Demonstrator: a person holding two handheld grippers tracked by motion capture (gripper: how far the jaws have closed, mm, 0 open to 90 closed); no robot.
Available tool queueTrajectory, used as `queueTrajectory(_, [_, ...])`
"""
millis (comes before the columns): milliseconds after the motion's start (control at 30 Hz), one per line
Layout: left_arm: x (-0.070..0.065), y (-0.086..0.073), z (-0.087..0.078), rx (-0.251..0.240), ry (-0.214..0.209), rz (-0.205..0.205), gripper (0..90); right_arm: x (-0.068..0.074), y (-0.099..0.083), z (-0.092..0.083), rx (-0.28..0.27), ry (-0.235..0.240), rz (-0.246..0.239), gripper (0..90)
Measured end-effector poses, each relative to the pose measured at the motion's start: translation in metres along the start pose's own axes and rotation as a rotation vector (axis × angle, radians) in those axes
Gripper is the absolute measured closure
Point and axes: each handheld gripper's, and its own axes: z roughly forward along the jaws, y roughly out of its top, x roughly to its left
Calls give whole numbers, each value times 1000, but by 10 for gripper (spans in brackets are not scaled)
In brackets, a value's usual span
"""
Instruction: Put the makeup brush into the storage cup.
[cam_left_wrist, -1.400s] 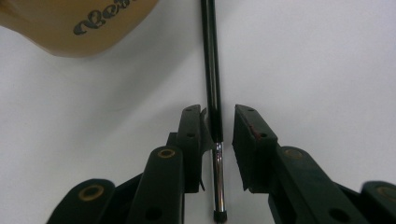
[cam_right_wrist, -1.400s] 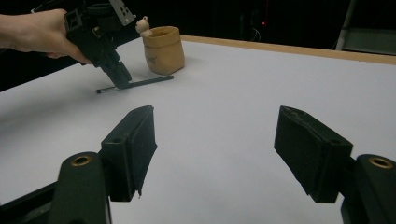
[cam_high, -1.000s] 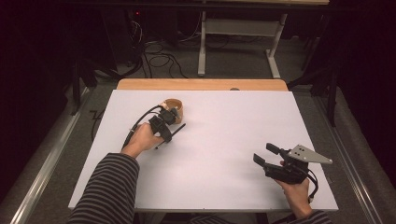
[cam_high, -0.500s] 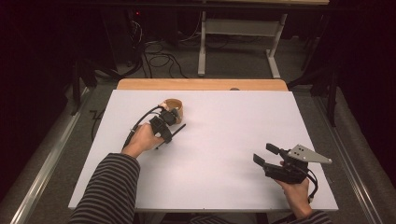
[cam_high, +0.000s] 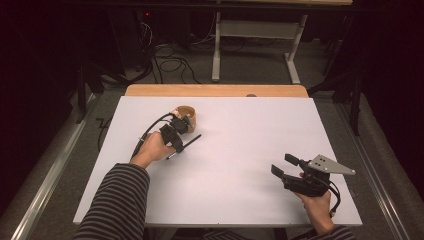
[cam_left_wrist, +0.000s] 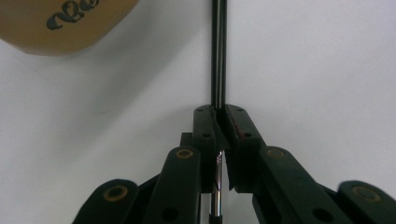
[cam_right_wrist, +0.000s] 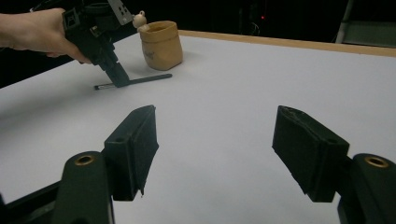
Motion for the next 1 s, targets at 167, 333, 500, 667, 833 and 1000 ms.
queueTrajectory(167, [1,0,0,1,-6,4,833,0,0,0,-2,2,3,328])
queueTrajectory(333, [1,-1,0,-12,-6,21,835,0,0,-1,-6,6,-8,343])
queueTrajectory(500, [-1,-1,-4,-17,-4,36,835,0,0,-1,-6,6,-4,344])
queueTrajectory(667, [-3,-3,-10,-41,-8,45,836,0,0,-1,-7,9,-12,344])
queueTrajectory(833, [-6,-5,-16,-58,-9,53,836,1,0,-1,-6,9,-11,344])
queueTrajectory(1000, [-11,-5,-23,-79,-18,67,836,0,0,0,-3,12,-4,343])
